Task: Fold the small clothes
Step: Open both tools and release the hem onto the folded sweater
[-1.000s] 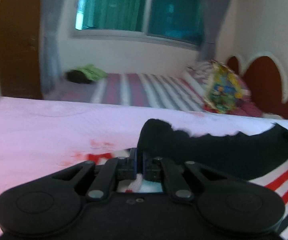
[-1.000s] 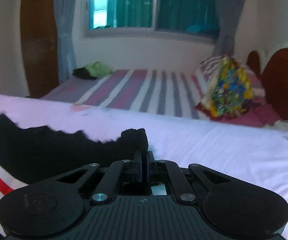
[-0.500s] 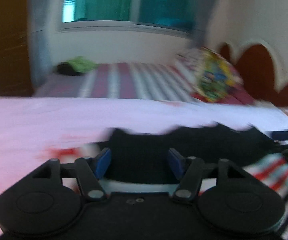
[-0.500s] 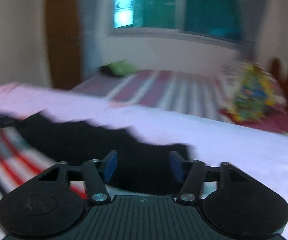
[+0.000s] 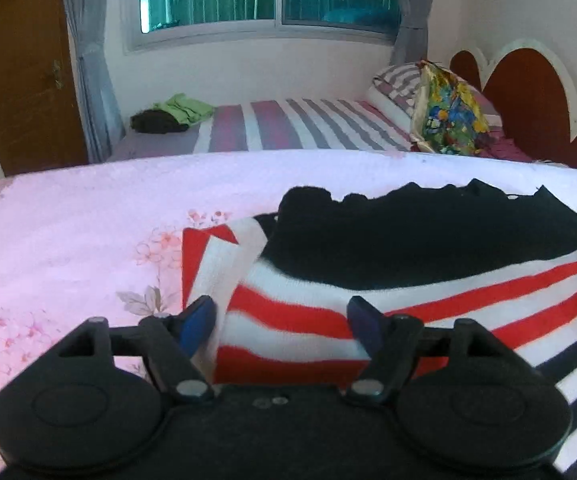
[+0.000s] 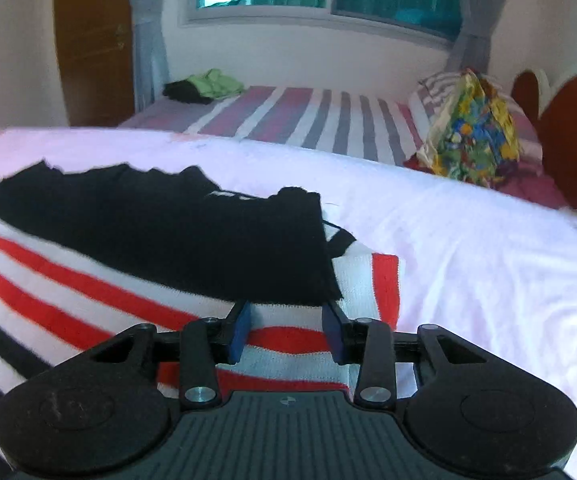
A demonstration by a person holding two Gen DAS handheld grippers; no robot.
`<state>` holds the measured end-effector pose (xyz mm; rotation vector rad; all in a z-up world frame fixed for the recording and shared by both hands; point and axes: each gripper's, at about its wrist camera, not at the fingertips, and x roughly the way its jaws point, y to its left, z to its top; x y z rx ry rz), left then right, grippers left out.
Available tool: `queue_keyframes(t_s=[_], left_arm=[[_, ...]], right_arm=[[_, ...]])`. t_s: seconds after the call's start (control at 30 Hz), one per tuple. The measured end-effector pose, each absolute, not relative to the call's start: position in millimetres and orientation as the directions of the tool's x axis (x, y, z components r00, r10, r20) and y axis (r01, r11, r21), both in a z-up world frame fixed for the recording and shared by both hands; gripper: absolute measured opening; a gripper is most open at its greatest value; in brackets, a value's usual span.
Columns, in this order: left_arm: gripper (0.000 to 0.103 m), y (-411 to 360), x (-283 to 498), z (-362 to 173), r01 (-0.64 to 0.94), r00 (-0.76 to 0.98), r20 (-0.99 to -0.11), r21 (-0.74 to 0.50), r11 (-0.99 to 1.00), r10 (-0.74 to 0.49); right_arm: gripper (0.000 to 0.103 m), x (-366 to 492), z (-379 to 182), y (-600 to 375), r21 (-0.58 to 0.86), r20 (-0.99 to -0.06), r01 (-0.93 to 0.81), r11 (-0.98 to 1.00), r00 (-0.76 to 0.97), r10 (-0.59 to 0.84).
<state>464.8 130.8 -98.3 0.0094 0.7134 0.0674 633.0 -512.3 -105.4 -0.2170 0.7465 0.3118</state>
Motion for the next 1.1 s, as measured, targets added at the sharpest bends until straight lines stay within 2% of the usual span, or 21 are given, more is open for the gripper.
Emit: queue_keyframes(t_s=[0.03, 0.07, 0.13, 0.2, 0.3, 0.33, 0.4, 0.47, 0.53, 0.57, 0.6, 0.63, 0.67, 0.7, 0.73, 0.77, 0.87, 0.93, 1.0, 1.1], left_arm=[[0.069, 126, 464, -94, -0.086, 0.756, -0.647, 0.051, 0.995, 0.099], [0.069, 116, 460, -89, -0.095, 0.769, -0.63, 0.062, 0.994, 0.113], [0.071, 97, 448, -79, -0.045, 0.809, -0.584, 0.043, 0.998, 0.062], [0.071, 67, 441, -74, 0.023, 0.835, -0.549, 0.07, 0.997, 0.019], [0.071, 32, 441, -81, 0.112, 0.814, -0.576, 0.031, 0.993, -0.074], [0.067, 26, 441, -86, 0.12, 0.804, -0.59, 0.034, 0.992, -0.077], [0.071, 27, 442, -103, 0.125, 0.77, -0.634, 0.046, 0.991, -0.068], [0.073, 42, 430, -109, 0.13, 0.777, -0.624, 0.034, 0.991, -0.081], [0.074, 69, 412, -111, 0.074, 0.787, -0.616, 0.083, 0.994, -0.007], [0.076, 91, 400, -111, 0.037, 0.789, -0.614, 0.067, 0.997, 0.012], [0.075, 113, 388, -111, 0.003, 0.785, -0.619, 0.032, 0.999, 0.017], [0.075, 125, 382, -110, -0.004, 0.779, -0.627, 0.007, 1.0, 0.008], [0.074, 124, 381, -106, 0.01, 0.773, -0.634, 0.021, 1.0, 0.006], [0.073, 110, 383, -102, 0.007, 0.768, -0.638, 0.097, 0.995, 0.057], [0.069, 93, 386, -98, 0.003, 0.769, -0.631, 0.157, 0.988, 0.099], [0.07, 75, 386, -94, 0.022, 0.781, -0.616, 0.186, 0.982, 0.099], [0.072, 29, 378, -86, 0.108, 0.815, -0.579, 0.124, 0.986, -0.016], [0.074, 6, 374, -92, 0.158, 0.806, -0.589, 0.124, 0.98, -0.055], [0.073, 0, 372, -106, 0.153, 0.774, -0.632, 0.122, 0.981, -0.042], [0.075, 24, 350, -117, 0.095, 0.782, -0.623, 0.116, 0.989, -0.002]], right_arm=[[0.039, 627, -94, -507, -0.069, -0.67, -0.341, 0.937, 0.712, 0.21], [0.039, 620, -85, -501, -0.035, -0.641, -0.346, 0.938, 0.728, 0.244], [0.039, 607, -76, -483, 0.013, -0.643, -0.392, 0.92, 0.701, 0.309], [0.039, 592, -80, -450, -0.012, -0.653, -0.475, 0.88, 0.67, 0.353], [0.039, 578, -93, -416, -0.014, -0.678, -0.538, 0.843, 0.625, 0.388], [0.036, 576, -100, -411, -0.032, -0.687, -0.537, 0.843, 0.624, 0.372], [0.036, 569, -110, -411, -0.071, -0.688, -0.529, 0.845, 0.639, 0.343], [0.036, 568, -110, -427, -0.068, -0.693, -0.514, 0.855, 0.641, 0.33], [0.036, 560, -100, -460, -0.104, -0.691, -0.411, 0.906, 0.685, 0.231], [0.036, 559, -101, -488, -0.112, -0.699, -0.355, 0.928, 0.692, 0.181], [0.041, 555, -103, -510, -0.083, -0.71, -0.329, 0.941, 0.682, 0.176], [0.041, 555, -103, -527, -0.032, -0.713, -0.318, 0.948, 0.672, 0.201], [0.041, 552, -101, -534, 0.009, -0.712, -0.309, 0.951, 0.666, 0.223], [0.041, 550, -95, -530, 0.014, -0.711, -0.295, 0.955, 0.669, 0.217], [0.041, 547, -89, -522, 0.017, -0.701, -0.301, 0.954, 0.677, 0.226], [0.041, 540, -83, -508, 0.034, -0.681, -0.341, 0.939, 0.68, 0.272], [0.041, 517, -77, -462, -0.007, -0.678, -0.461, 0.887, 0.654, 0.334], [0.041, 501, -87, -437, -0.086, -0.698, -0.515, 0.853, 0.642, 0.317], [0.041, 487, -99, -433, -0.133, -0.708, -0.509, 0.85, 0.649, 0.278], [0.04, 476, -105, -460, -0.084, -0.708, -0.483, 0.871, 0.644, 0.289]])
